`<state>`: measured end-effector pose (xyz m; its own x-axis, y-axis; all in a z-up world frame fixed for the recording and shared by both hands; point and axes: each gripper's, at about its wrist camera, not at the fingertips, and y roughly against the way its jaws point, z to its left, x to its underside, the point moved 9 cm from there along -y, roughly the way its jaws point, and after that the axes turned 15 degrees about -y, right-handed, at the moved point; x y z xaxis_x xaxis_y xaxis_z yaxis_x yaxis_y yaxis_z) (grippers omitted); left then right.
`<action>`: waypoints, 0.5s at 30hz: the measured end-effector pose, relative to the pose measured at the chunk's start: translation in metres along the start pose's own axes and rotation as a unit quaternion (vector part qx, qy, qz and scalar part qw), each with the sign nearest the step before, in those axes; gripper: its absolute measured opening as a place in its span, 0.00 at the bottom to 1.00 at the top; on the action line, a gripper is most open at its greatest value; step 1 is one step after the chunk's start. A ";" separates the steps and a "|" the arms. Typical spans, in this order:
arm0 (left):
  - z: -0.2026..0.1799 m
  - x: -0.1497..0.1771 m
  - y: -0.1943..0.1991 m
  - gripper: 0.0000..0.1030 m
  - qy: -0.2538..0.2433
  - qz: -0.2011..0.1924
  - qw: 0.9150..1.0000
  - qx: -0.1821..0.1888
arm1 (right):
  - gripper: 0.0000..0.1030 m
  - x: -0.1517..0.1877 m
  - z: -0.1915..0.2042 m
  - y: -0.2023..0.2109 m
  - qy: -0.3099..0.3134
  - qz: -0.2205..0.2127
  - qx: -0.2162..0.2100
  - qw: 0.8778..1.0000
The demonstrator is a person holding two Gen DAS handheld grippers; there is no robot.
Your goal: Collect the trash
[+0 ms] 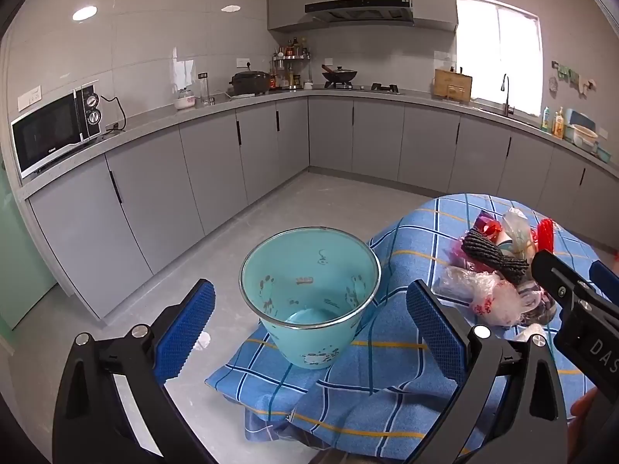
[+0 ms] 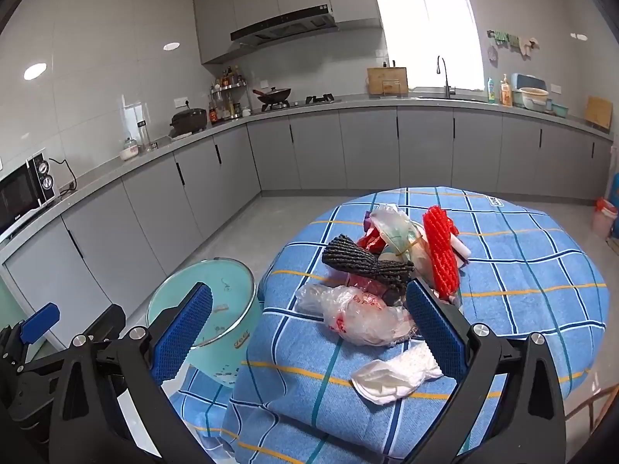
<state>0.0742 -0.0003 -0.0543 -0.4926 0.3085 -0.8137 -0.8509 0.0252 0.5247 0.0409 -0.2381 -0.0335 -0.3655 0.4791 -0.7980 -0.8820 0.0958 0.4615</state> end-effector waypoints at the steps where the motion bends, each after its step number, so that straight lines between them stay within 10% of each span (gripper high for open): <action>1: 0.000 0.000 0.000 0.95 0.000 0.000 1.000 0.001 | 0.96 0.000 0.001 -0.001 0.004 0.003 0.001 1.000; 15: 0.000 0.001 0.002 0.95 -0.002 -0.001 1.000 0.001 | 0.96 0.001 0.003 0.001 0.002 0.002 -0.001 1.000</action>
<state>0.0721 -0.0003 -0.0541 -0.4898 0.3122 -0.8140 -0.8516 0.0285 0.5234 0.0404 -0.2348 -0.0328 -0.3699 0.4759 -0.7979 -0.8811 0.0926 0.4637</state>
